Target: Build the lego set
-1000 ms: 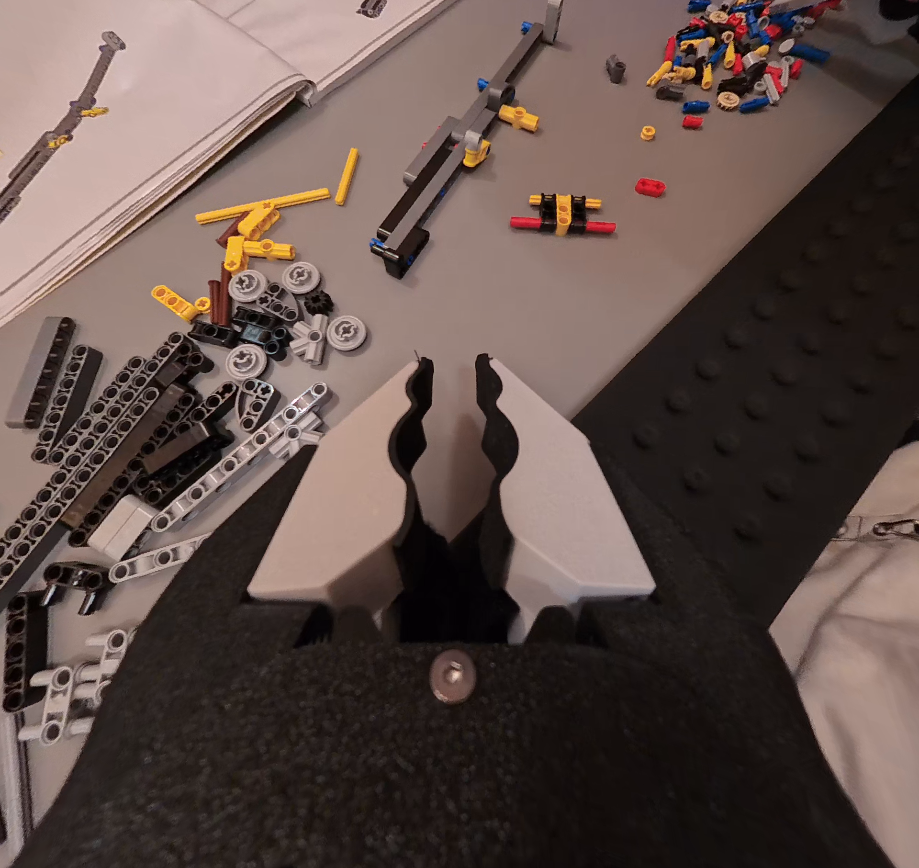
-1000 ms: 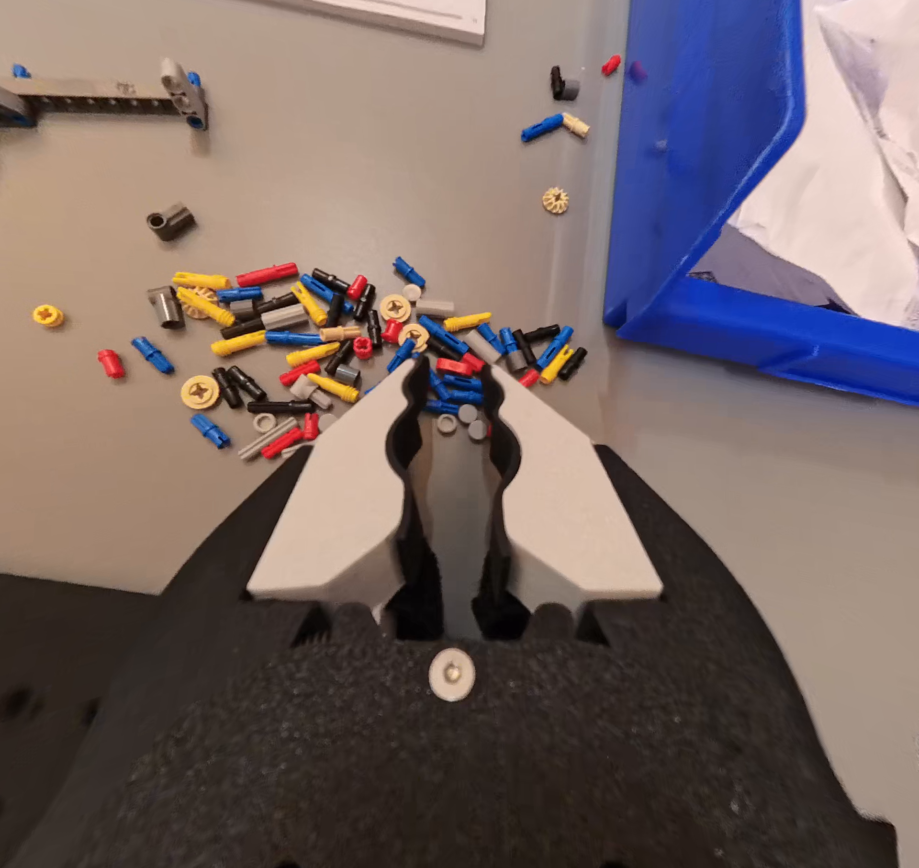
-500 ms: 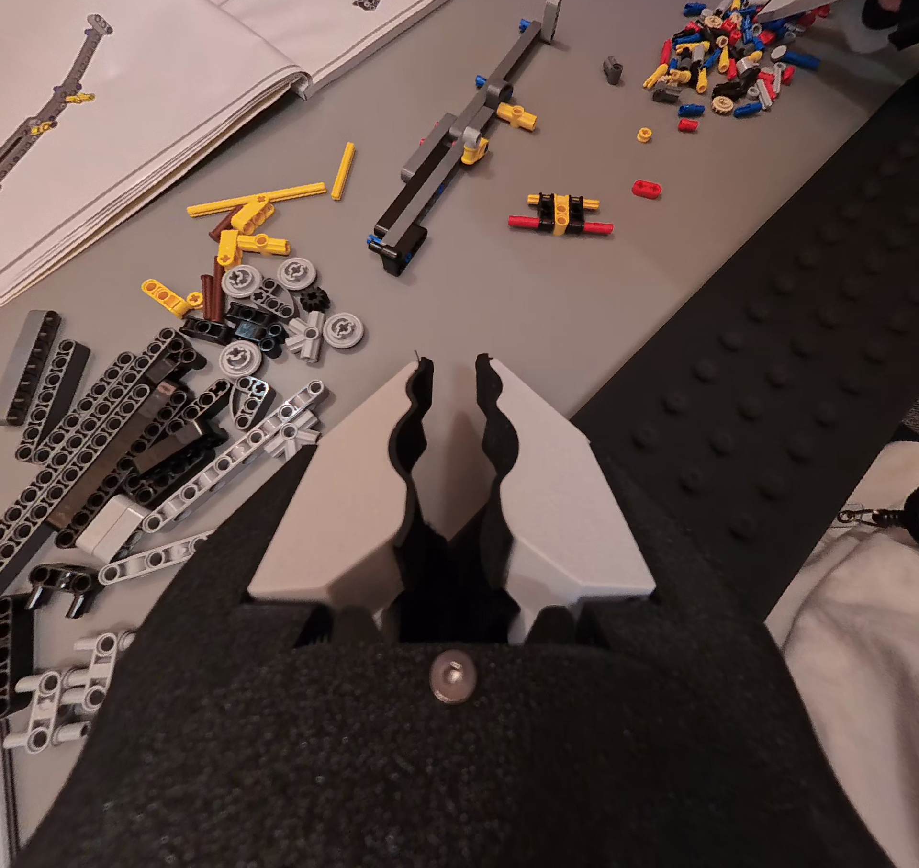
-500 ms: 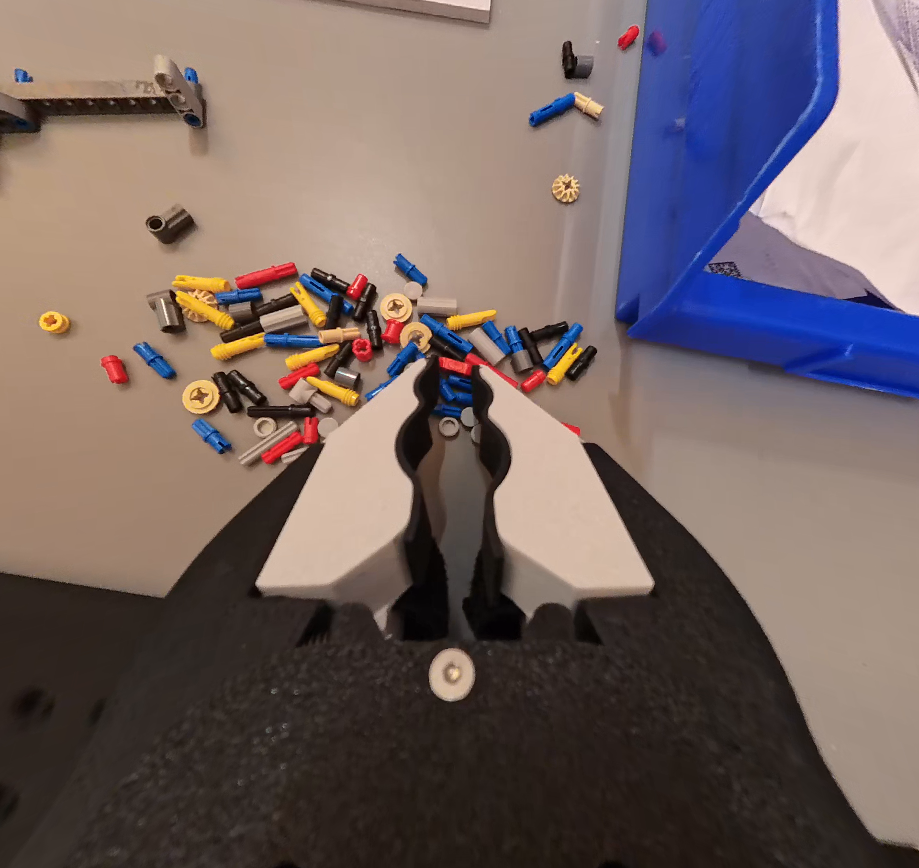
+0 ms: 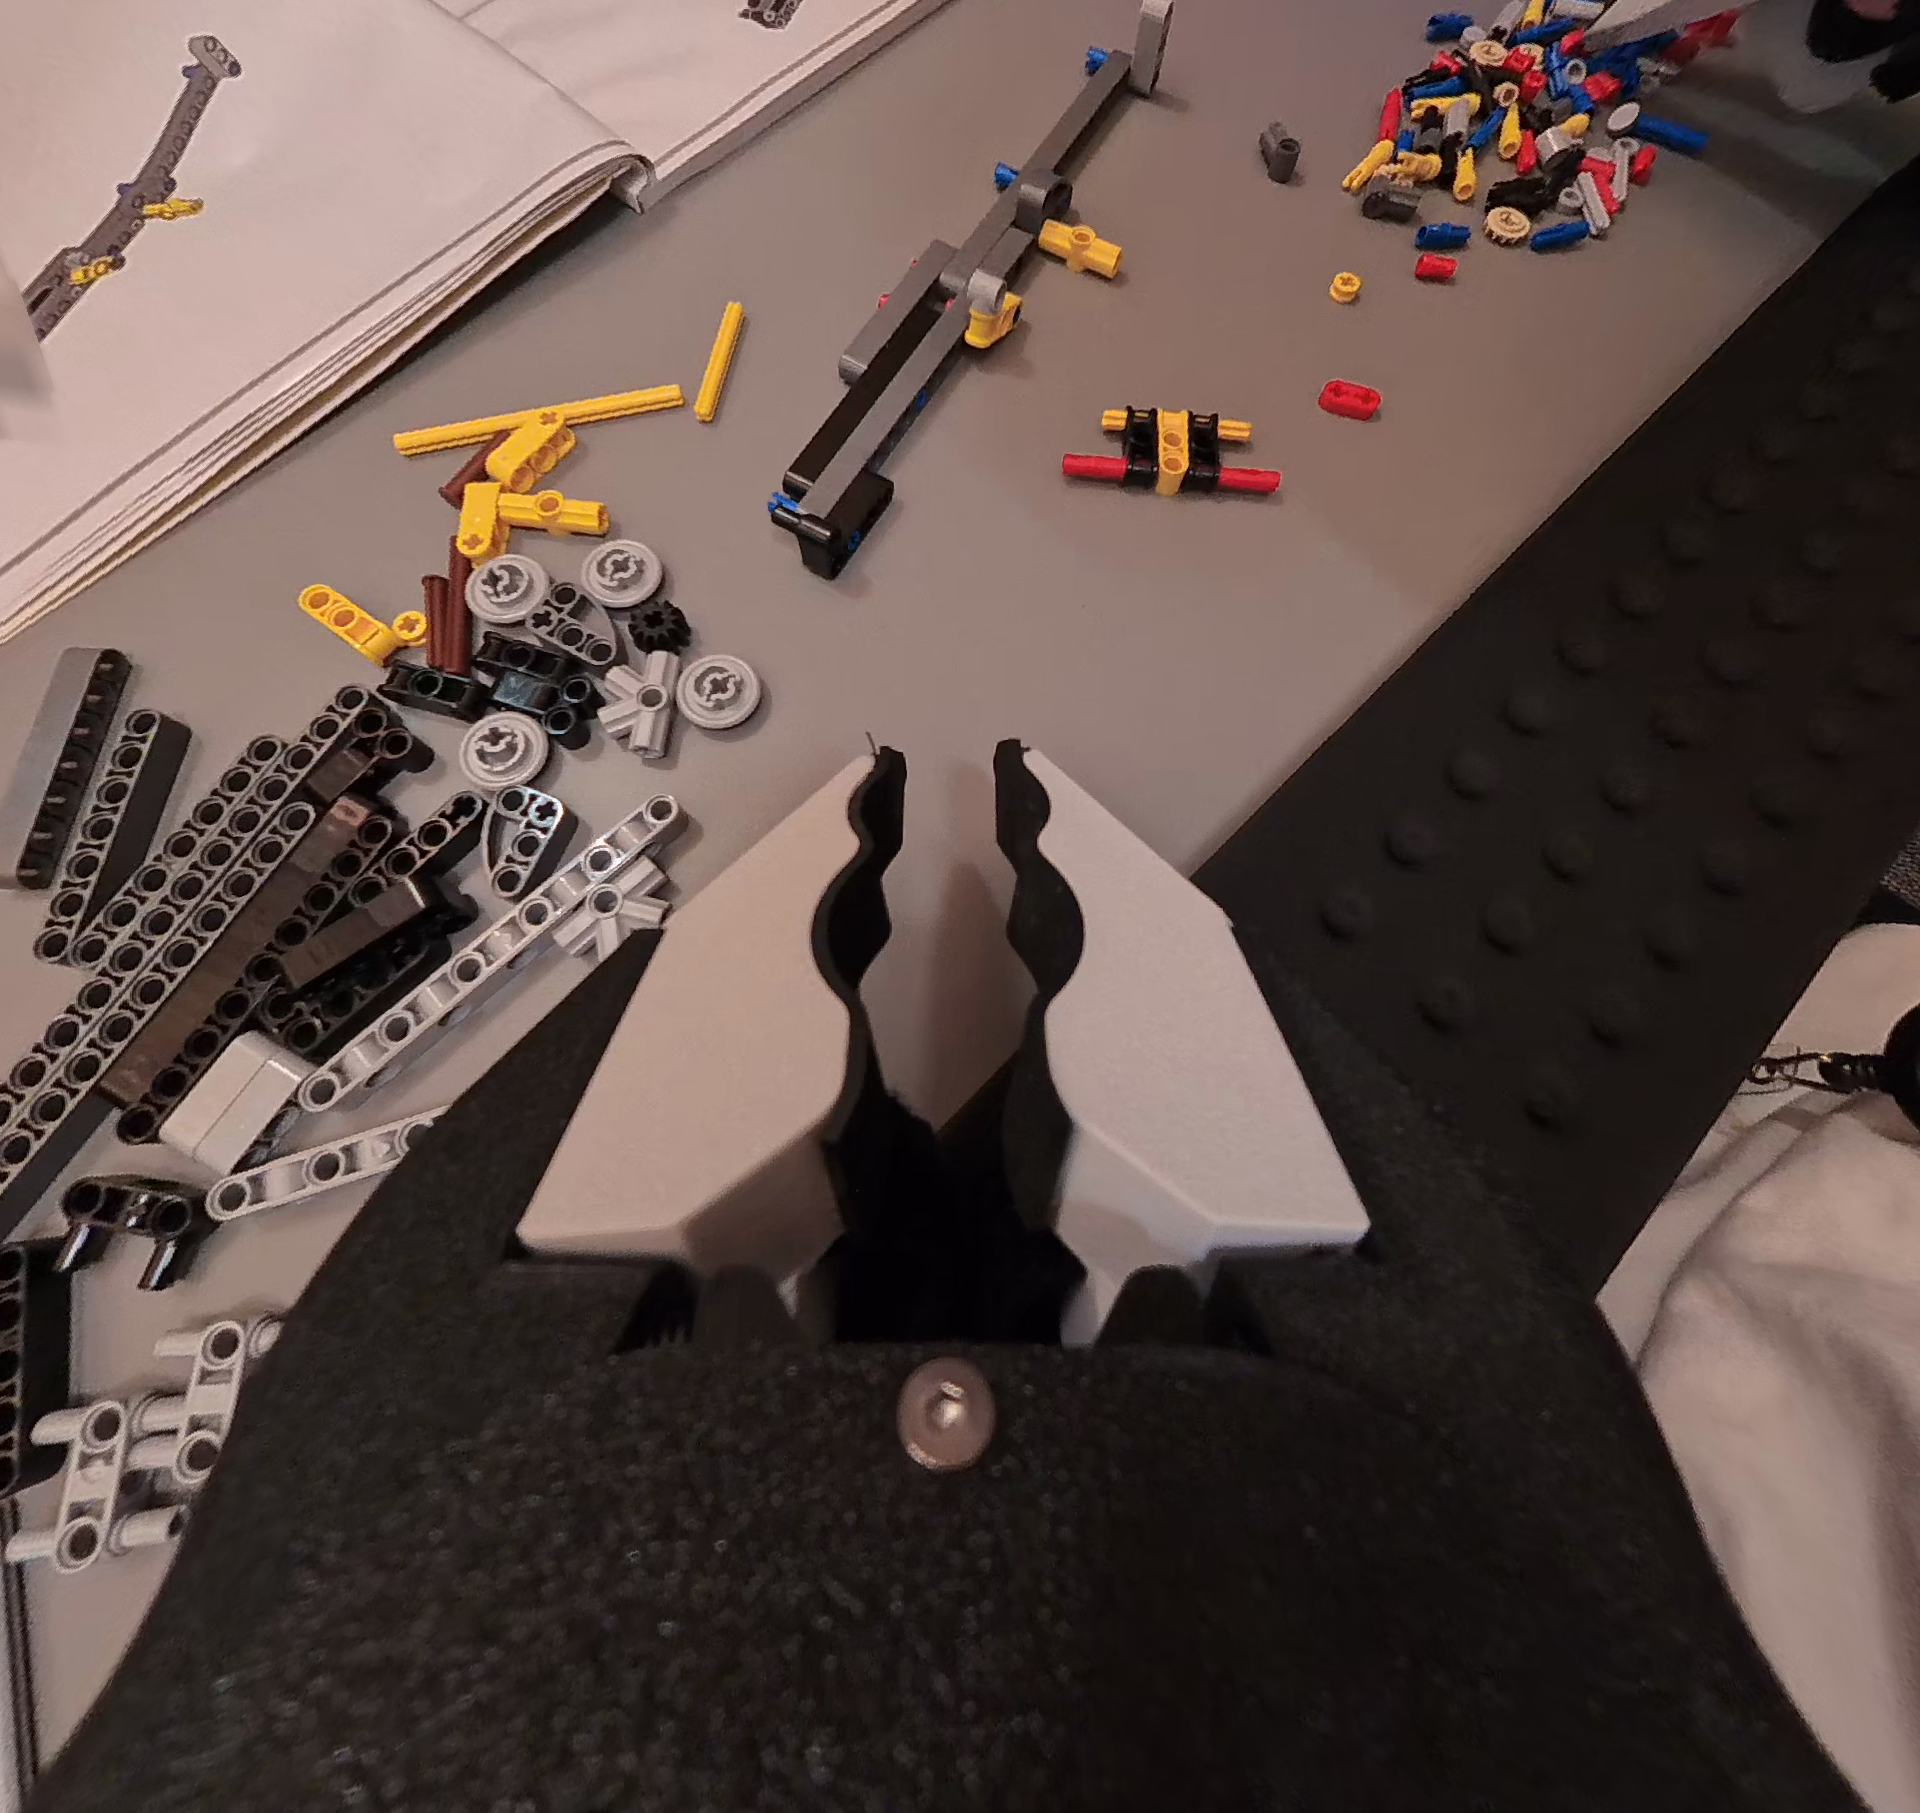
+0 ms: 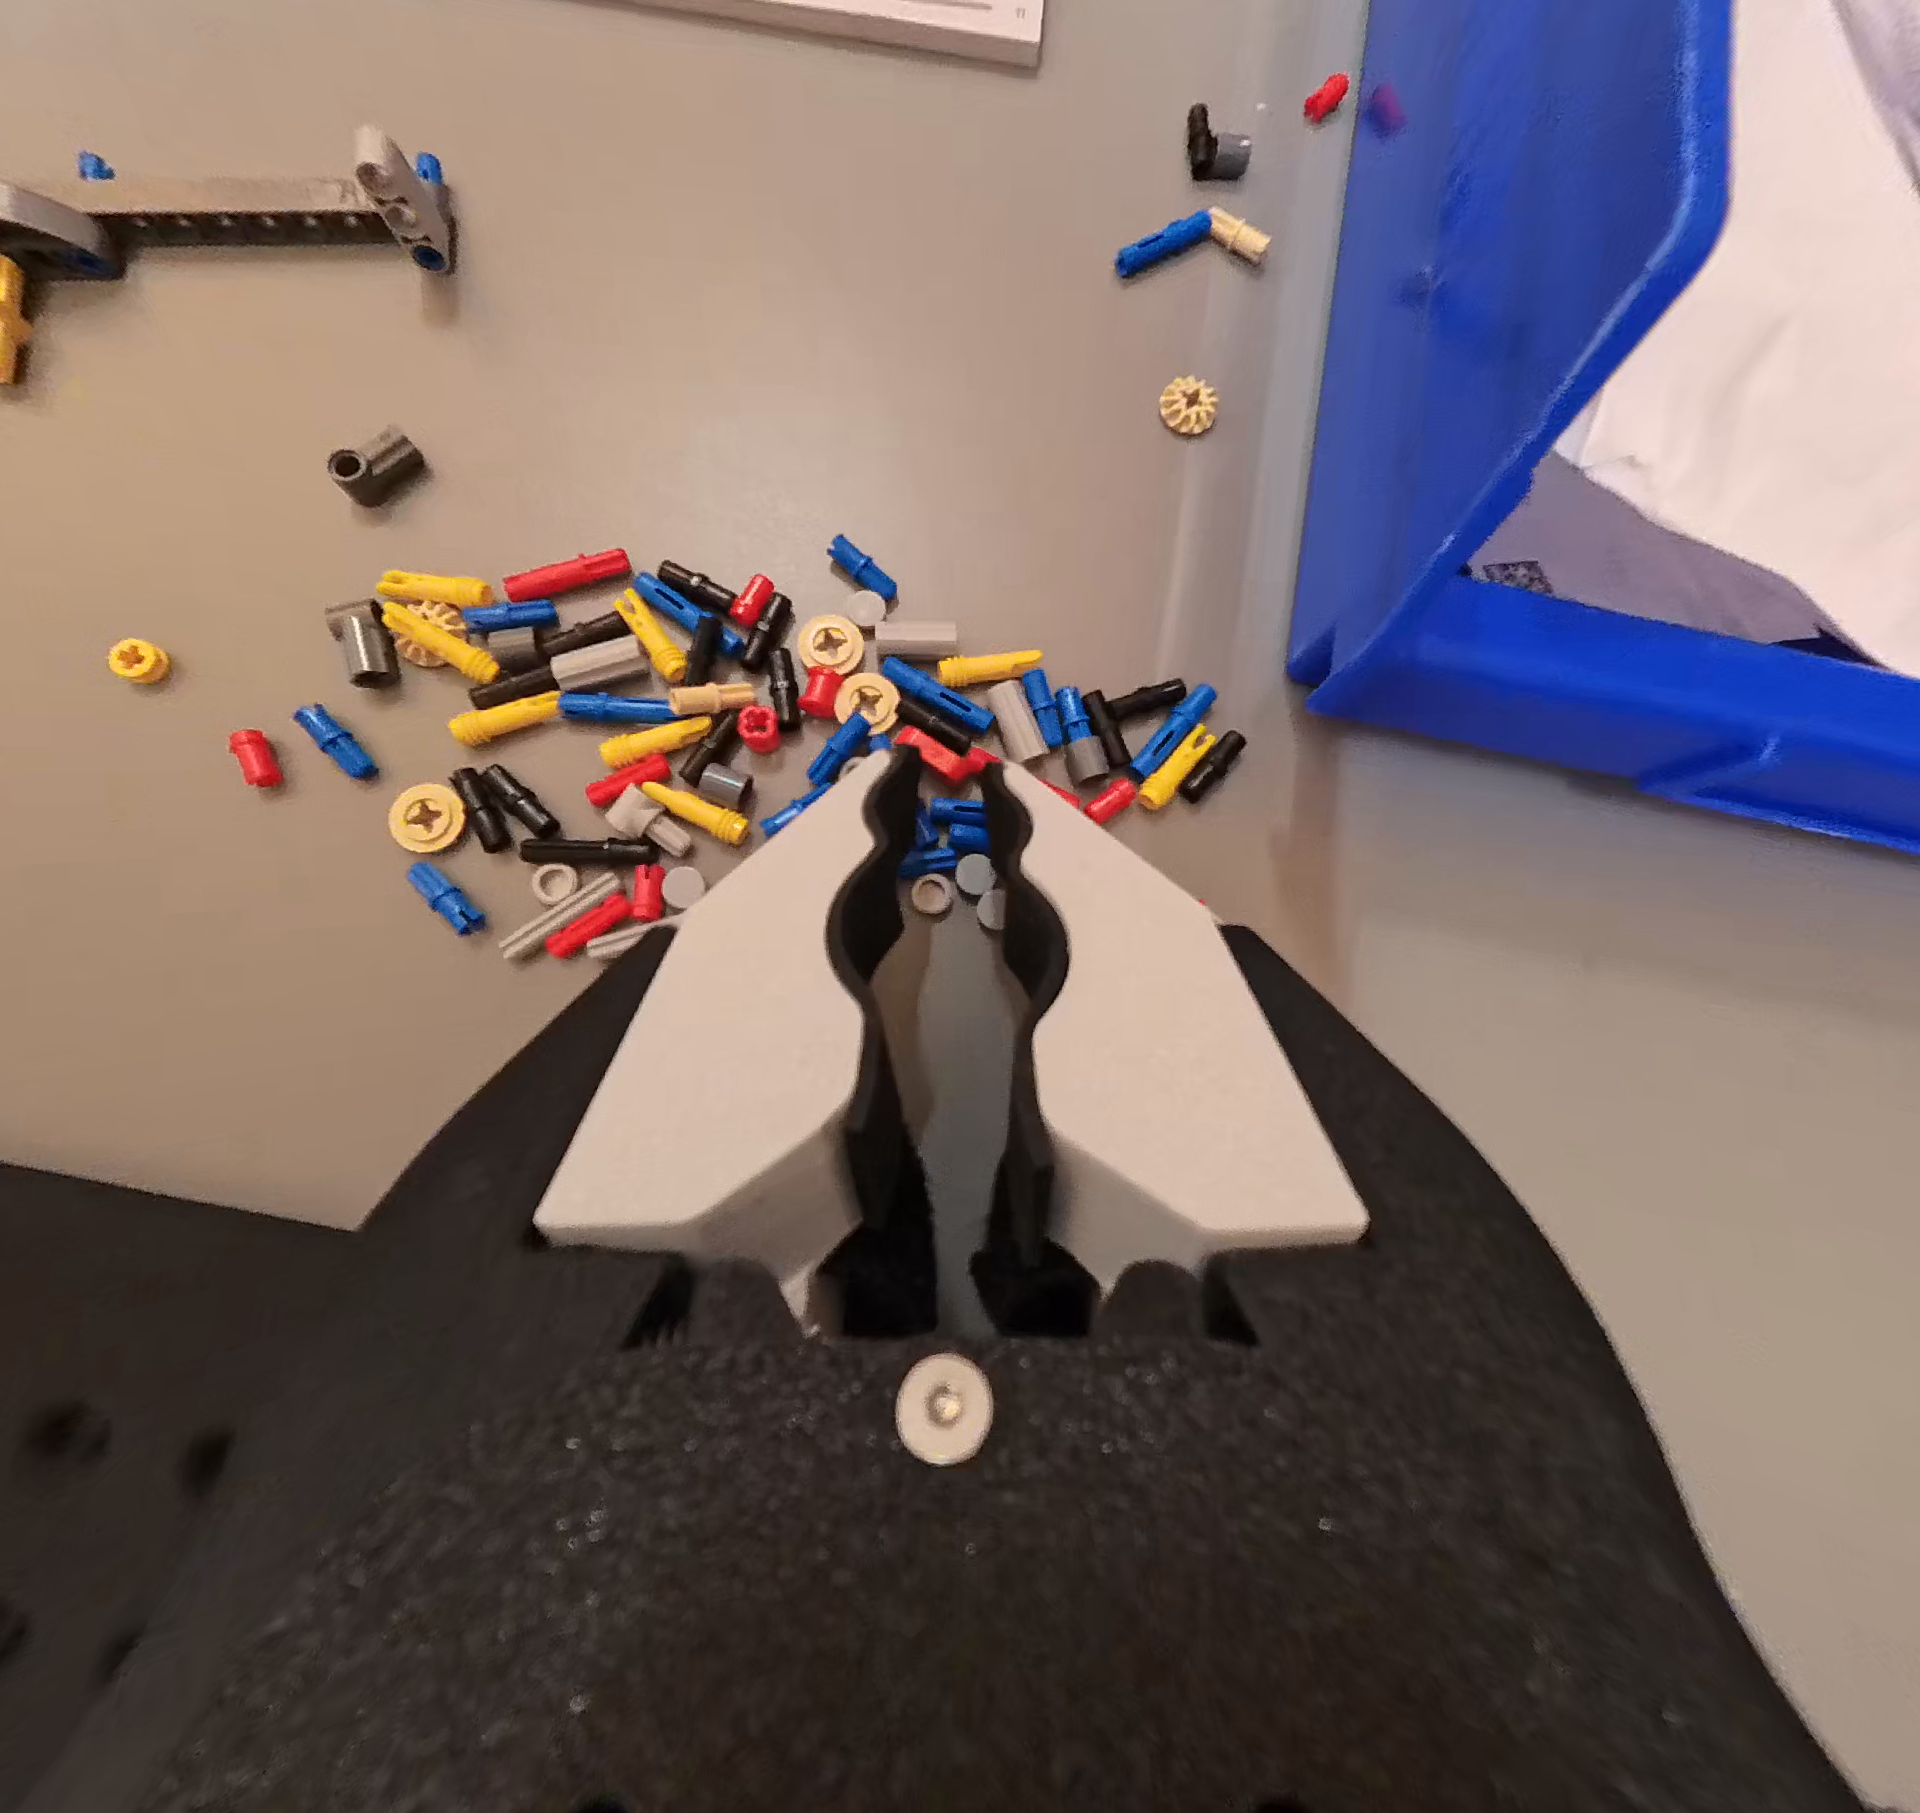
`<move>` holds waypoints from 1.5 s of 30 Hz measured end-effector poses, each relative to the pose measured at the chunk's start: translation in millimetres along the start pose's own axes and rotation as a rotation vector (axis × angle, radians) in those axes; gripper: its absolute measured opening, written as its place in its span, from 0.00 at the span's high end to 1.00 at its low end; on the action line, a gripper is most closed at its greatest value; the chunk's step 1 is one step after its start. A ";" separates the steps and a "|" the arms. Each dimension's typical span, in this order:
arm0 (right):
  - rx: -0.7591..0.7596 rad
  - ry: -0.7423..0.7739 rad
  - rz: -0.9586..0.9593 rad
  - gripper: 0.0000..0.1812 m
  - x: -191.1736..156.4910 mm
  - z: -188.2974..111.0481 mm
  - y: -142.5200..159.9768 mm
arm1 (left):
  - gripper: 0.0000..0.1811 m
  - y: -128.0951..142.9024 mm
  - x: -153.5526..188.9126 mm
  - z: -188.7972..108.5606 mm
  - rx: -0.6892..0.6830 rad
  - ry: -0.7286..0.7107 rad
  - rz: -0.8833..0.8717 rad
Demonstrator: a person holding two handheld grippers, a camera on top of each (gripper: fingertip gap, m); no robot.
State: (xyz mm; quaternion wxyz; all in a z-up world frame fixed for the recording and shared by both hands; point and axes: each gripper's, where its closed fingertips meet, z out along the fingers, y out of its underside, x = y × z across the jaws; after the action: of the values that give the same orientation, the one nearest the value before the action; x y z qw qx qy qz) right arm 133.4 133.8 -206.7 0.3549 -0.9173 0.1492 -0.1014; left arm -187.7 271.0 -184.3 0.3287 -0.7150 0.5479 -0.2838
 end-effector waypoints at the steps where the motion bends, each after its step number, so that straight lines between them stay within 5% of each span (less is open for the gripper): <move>1: -0.006 -0.010 -0.001 0.93 -1.6 0.9 0.3 | 0.91 0.0 -0.1 0.0 0.000 0.000 -0.001; 41: 0.058 -0.133 -0.020 0.98 -12.0 0.1 -11.5 | 0.91 0.0 0.4 0.4 0.001 -0.001 0.004; 45: 0.197 -0.393 -0.095 0.98 -68.2 -27.2 -36.5 | 0.91 -0.6 0.4 -0.2 0.007 -0.005 0.008</move>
State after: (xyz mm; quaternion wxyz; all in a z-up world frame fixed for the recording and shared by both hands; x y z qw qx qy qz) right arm 69.0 166.2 -167.5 0.4598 -0.8864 0.0233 0.0489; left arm -187.4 270.7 -183.7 0.3335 -0.7124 0.5490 -0.2826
